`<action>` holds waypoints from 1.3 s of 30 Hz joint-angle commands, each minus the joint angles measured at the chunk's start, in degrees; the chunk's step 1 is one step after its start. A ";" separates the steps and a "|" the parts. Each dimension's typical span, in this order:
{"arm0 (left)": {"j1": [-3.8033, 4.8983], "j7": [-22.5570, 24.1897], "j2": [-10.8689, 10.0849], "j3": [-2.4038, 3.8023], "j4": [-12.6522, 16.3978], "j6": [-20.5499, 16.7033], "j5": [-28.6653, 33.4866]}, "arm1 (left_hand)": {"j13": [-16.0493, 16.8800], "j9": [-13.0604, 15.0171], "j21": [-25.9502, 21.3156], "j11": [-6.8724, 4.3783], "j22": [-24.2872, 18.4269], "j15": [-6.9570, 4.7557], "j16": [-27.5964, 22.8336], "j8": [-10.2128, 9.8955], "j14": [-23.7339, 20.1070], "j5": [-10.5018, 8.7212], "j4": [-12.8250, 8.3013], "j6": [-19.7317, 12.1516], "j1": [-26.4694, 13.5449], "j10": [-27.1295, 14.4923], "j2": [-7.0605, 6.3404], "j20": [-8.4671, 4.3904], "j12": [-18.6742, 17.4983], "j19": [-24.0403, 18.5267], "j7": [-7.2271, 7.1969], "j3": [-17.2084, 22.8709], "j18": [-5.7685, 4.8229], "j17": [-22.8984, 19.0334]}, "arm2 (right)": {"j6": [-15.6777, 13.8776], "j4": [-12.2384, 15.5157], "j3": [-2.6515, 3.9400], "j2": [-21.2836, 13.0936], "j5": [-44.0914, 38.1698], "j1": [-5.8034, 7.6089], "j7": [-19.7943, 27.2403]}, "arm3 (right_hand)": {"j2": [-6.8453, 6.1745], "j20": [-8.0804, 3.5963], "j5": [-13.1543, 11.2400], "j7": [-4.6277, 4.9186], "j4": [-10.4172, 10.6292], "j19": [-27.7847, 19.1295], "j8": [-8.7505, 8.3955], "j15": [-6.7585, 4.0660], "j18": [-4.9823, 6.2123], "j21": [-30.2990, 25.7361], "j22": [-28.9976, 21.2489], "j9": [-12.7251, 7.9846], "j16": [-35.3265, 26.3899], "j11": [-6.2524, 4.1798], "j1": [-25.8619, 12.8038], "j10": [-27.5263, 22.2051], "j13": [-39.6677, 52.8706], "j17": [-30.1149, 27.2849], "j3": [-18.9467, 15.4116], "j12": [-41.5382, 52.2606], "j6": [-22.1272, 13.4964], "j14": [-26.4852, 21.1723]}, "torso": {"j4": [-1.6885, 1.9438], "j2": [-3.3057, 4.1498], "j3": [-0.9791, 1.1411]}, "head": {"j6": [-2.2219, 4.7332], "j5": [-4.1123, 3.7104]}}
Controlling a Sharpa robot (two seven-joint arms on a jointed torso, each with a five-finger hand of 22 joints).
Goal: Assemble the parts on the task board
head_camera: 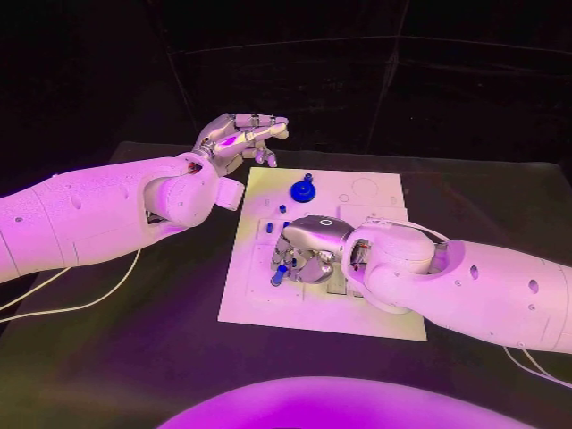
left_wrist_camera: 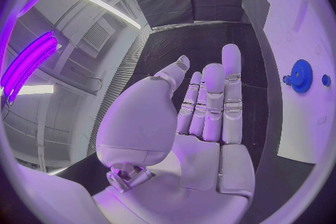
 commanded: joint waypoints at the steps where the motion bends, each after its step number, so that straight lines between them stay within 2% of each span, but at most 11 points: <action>1: 0.07 0.19 0.01 0.04 0.04 0.67 0.12 | -0.09 0.05 -0.18 -0.08 -0.09 0.35 0.11 -0.25 -0.23 0.08 -0.05 -0.07 -0.02 -0.29 0.58 0.31 0.23 0.27 0.36 -0.42 0.72 -0.09 | 1.29 0.14 0.02 0.10 -0.81 0.06 -0.36 | -0.04 0.17 0.39 -0.07 0.32 -0.27 0.25 -0.31 -0.66 -0.18 -0.05 0.10 -0.10 0.00 -0.54 0.28 -0.08 -0.10 -0.05 -0.24 0.45 2.15 | 0.08 -0.02 -0.07 | -0.09 -0.11; 17: 0.08 0.19 -0.10 0.04 0.20 0.63 0.12 | -0.09 0.05 -0.18 -0.08 -0.09 0.35 0.11 -0.25 -0.23 0.08 -0.05 -0.07 -0.02 -0.29 0.58 0.31 0.23 0.27 0.36 -0.42 0.72 -0.09 | 3.04 -0.63 0.01 1.76 -1.74 0.06 -1.03 | -0.15 0.18 0.46 -0.03 0.44 -0.55 0.15 -0.30 -0.58 -0.45 -0.54 0.08 -0.26 0.05 -0.69 0.18 -0.10 -0.47 -0.20 -0.34 0.34 2.07 | 0.05 -0.01 -0.11 | -0.31 0.03; 21: 0.08 0.18 -0.09 0.04 0.21 0.63 0.12 | -0.09 0.05 -0.18 -0.08 -0.09 0.35 0.11 -0.25 -0.23 0.08 -0.05 -0.07 -0.02 -0.29 0.58 0.31 0.23 0.27 0.36 -0.42 0.72 -0.09 | 2.76 -0.87 0.00 2.23 -2.14 0.06 -1.18 | -0.50 0.37 0.56 0.45 0.83 -1.05 -0.68 0.06 -0.51 -0.91 -1.26 -0.24 -0.32 0.54 -1.18 -1.25 -0.43 -0.54 -0.39 -1.25 -0.98 1.99 | 0.09 -0.03 -0.08 | -0.34 0.07; 25: 0.09 0.16 -0.11 0.04 0.20 0.60 0.12 | -0.09 0.05 -0.18 -0.08 -0.09 0.35 0.11 -0.25 -0.23 0.08 -0.05 -0.07 -0.02 -0.29 0.58 0.31 0.23 0.27 0.36 -0.42 0.72 -0.09 | 1.83 -1.06 -0.02 2.41 -2.28 0.06 -1.19 | -1.44 1.14 0.73 1.72 1.32 -1.69 -2.04 1.19 -0.46 -1.56 -2.36 -0.79 -0.46 1.97 -1.97 -5.39 -0.94 -0.85 -0.43 -3.58 -3.51 1.86 | 0.08 -0.09 -0.05 | -0.35 0.15; 29: 0.09 0.15 -0.14 0.04 0.20 0.59 0.12 | -0.09 0.05 -0.18 -0.08 -0.09 0.35 0.11 -0.25 -0.23 0.08 -0.05 -0.07 -0.02 -0.29 0.58 0.31 0.23 0.27 0.36 -0.42 0.72 -0.09 | 0.60 -1.13 -0.03 2.42 -2.33 0.06 -1.12 | -2.44 1.91 0.99 2.40 1.55 -2.43 -2.30 1.97 -0.21 -2.38 -3.73 -1.06 -0.90 2.90 -2.41 -8.22 -0.90 -1.84 -0.73 -4.65 -5.86 1.58 | 0.05 -0.05 -0.04 | -0.31 0.21; 33: 0.09 0.08 -0.13 0.04 0.18 0.61 0.12 | -0.10 0.05 -0.20 -0.04 -0.12 0.39 0.14 -0.24 -0.28 0.08 0.01 -0.18 -0.05 -0.44 0.63 0.35 0.34 0.36 0.41 -0.60 0.72 -0.18 | -1.45 -1.02 -0.04 2.32 -2.35 0.06 -0.82 | -3.27 2.44 0.90 2.41 1.85 -3.40 -2.28 2.34 0.20 -3.54 -5.61 -1.09 -1.61 3.27 -2.77 -10.65 -0.78 -3.32 -1.65 -4.96 -8.21 1.16 | 0.03 -0.04 -0.02 | -0.26 0.23; 39: 0.09 -0.03 -0.15 0.04 0.16 0.63 0.12 | -0.10 0.05 -0.20 -0.04 -0.12 0.39 0.14 -0.24 -0.28 0.08 0.01 -0.18 -0.05 -0.44 0.63 0.35 0.34 0.36 0.41 -0.60 0.72 -0.18 | -4.63 -0.27 -0.05 1.76 -1.90 0.04 0.11 | -3.82 2.64 0.51 2.32 2.23 -4.08 -2.14 2.42 0.50 -4.63 -7.20 -0.99 -2.11 3.31 -2.84 -12.75 -0.57 -4.25 -3.64 -4.21 -10.38 0.89 | 0.02 -0.01 0.02 | -0.21 0.24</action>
